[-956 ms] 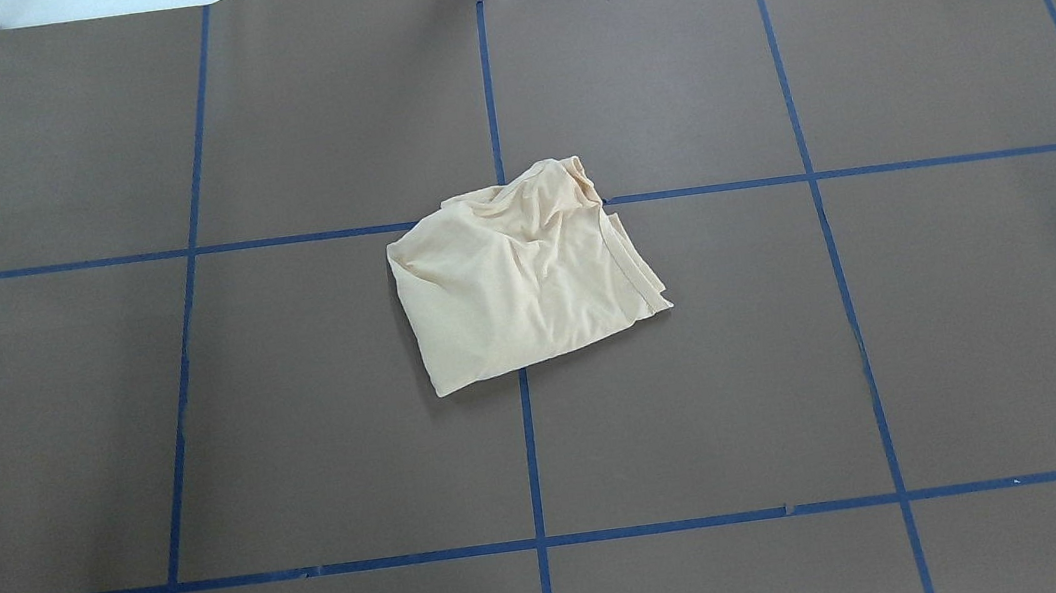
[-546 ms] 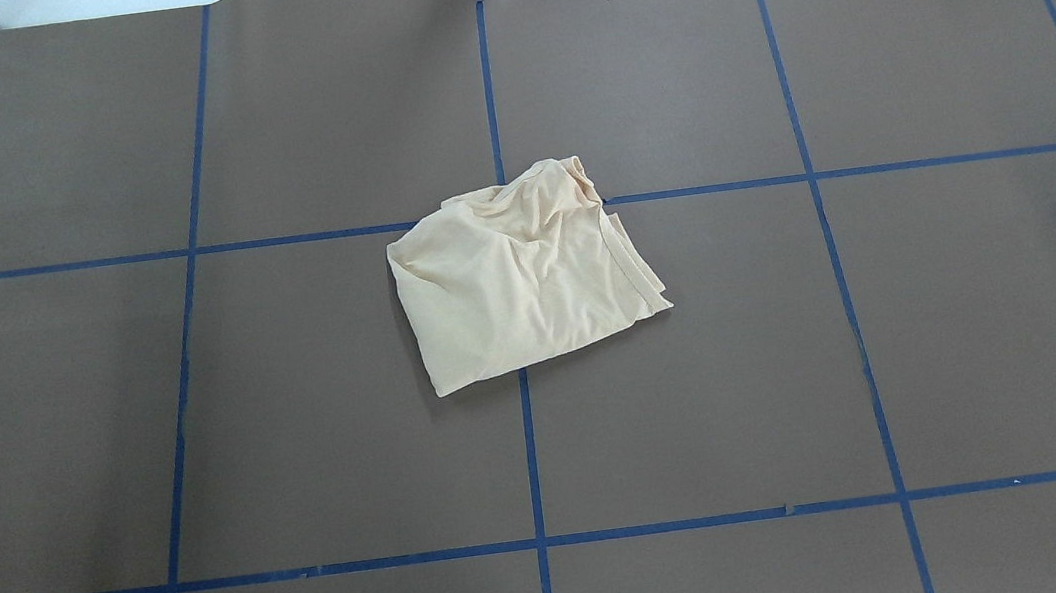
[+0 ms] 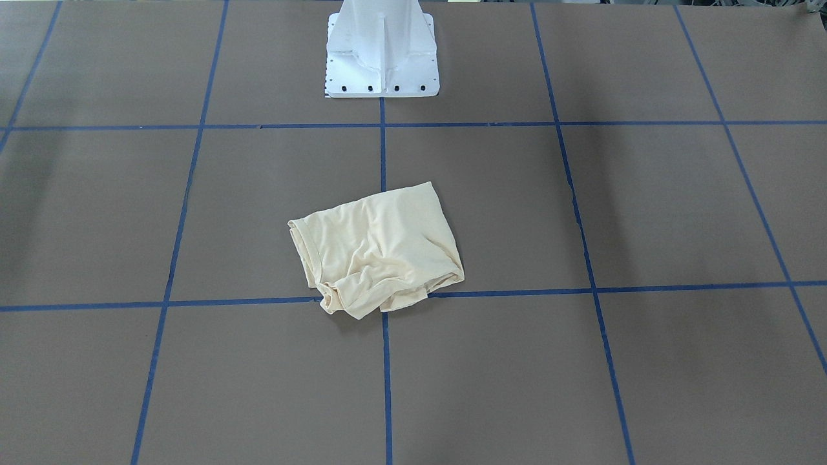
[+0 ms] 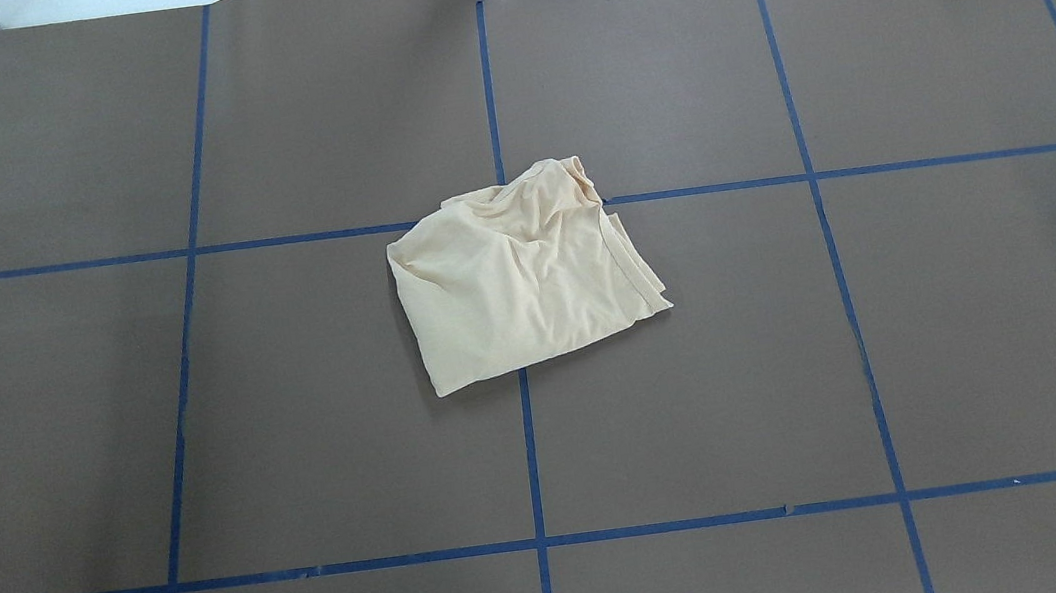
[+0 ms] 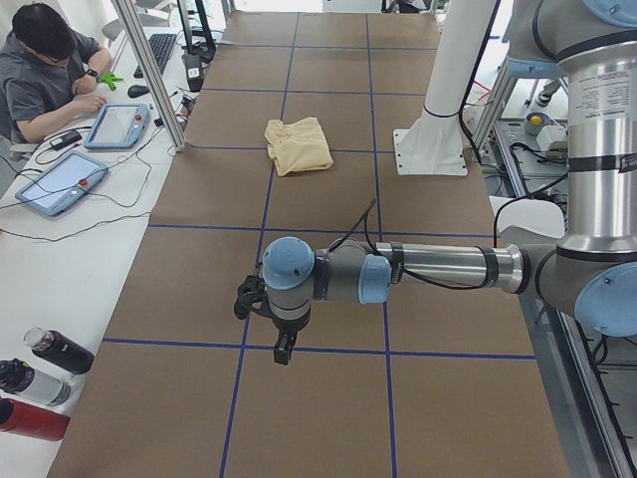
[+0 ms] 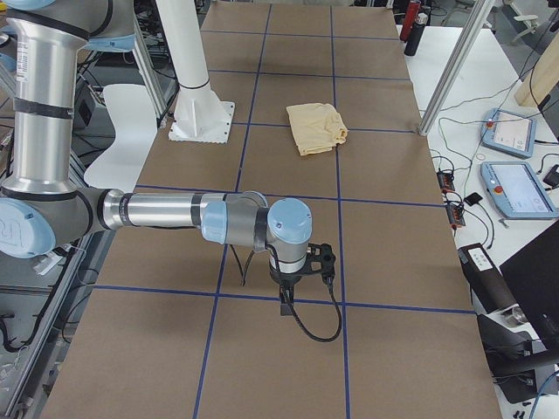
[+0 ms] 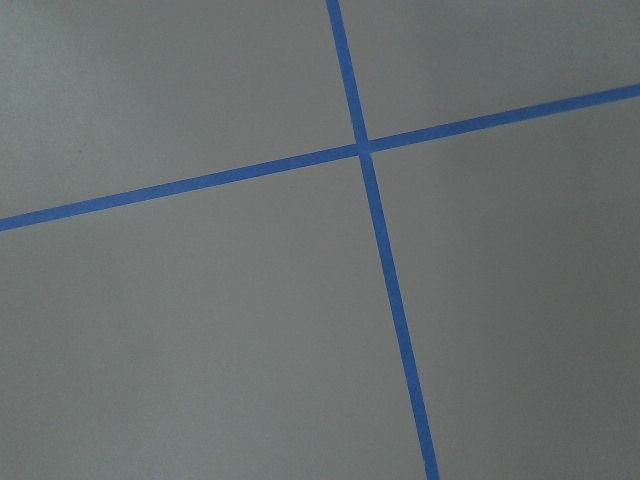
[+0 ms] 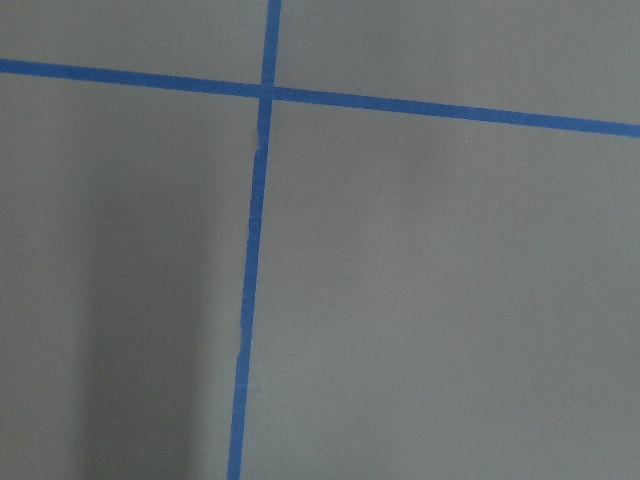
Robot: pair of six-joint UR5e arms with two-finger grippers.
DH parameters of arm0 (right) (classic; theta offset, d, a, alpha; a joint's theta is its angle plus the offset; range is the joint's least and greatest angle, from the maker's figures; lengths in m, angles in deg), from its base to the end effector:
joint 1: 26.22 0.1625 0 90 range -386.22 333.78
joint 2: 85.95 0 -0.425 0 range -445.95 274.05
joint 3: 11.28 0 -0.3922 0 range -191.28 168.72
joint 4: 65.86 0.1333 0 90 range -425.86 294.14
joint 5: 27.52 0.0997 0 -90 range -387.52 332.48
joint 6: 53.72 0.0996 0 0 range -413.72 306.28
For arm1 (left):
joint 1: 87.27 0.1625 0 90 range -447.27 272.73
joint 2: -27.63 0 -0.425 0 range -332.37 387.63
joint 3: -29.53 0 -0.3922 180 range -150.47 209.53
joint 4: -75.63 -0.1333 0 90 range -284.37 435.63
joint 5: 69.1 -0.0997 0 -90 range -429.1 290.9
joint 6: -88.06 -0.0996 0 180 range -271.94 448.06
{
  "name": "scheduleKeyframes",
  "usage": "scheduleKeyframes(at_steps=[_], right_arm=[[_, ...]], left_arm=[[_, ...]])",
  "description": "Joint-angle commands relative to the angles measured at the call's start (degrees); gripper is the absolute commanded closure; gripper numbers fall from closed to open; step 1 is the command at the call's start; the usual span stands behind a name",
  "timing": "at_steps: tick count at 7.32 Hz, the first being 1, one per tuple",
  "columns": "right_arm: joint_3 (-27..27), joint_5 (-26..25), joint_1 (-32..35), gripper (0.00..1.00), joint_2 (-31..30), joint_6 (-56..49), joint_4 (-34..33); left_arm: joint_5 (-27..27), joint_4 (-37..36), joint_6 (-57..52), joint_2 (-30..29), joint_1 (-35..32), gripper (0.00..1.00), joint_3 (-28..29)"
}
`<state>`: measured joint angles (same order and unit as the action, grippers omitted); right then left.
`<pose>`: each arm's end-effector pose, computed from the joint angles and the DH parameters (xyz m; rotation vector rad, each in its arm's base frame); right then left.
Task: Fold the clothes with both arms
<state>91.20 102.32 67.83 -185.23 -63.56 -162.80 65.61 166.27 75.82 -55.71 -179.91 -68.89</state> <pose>0.0988 -0.4116 0.6429 0.0219 -0.6977 -0.0742 -0.0837 -0.4419 0.6391 0.1406 0.7695 0.1753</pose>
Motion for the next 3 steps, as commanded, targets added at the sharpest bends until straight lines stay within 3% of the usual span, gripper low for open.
scheduleKeyframes(at_steps=[1,3], right_arm=[[0.1,0.1,0.0,0.00,-0.2,-0.2,0.0],[0.1,0.1,0.0,0.00,-0.3,-0.5,0.1]], left_arm=[[0.0,0.1,0.0,-0.1,0.0,0.00,-0.4],[0.0,0.1,0.0,-0.1,0.1,0.00,-0.4]])
